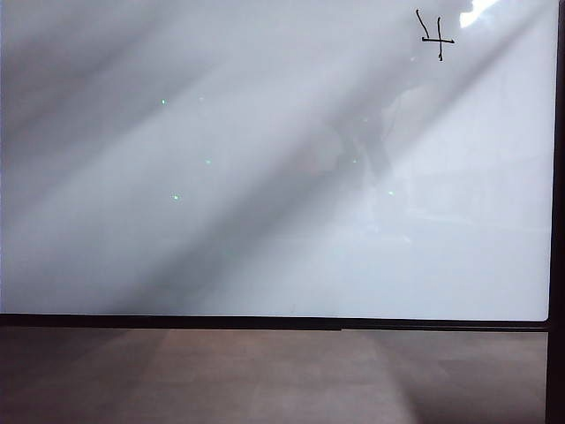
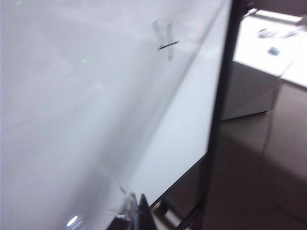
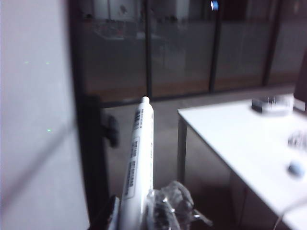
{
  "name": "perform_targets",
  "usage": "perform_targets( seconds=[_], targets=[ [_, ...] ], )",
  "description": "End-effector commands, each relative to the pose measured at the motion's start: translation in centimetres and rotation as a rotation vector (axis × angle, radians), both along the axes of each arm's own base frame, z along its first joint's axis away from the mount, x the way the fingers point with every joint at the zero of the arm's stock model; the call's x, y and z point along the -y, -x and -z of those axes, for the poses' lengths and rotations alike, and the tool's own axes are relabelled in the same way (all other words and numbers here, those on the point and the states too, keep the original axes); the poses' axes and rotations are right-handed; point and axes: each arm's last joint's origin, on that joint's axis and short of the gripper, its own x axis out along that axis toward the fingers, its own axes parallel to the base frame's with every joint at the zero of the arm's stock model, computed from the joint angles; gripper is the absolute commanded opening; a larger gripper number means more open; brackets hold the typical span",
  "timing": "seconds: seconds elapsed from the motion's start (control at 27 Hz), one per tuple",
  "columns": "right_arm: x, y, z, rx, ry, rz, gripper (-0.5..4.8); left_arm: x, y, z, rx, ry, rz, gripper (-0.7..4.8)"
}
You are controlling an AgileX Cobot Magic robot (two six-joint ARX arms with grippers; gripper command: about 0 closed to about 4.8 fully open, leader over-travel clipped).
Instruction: Reach to the right to find the marker pen, pick it up, and write the number 4 on the whiteboard.
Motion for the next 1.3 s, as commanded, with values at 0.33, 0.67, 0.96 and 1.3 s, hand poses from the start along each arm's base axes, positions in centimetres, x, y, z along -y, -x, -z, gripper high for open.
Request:
perform_targets(
  seconds=[0.33,0.67,0.96,1.3],
  targets=[
    [0.8,-2.5,2.6,0.011,-0.116,-0.109,-0.02,-0.7,1.2,-1.0,0.011,0.021,0.079,-0.05],
    [-4.9,1.2,1.2,0.007,-0.005,-0.343,-0.02,-8.4,7.4,-3.4,0.073,0.058,-0.196,-0.05],
    [-6.7,5.9,2.6,-0.022,0.027,-0.483,-0.02,-15.4,15.4,0.0,0.111,0.119,-0.351,-0.05],
    [-6.8,10.9,9.5,-0.009,0.005,-0.511,-0.02,-16.9,18.3,7.5,0.043,0.275,-0.325,-0.05]
  ],
)
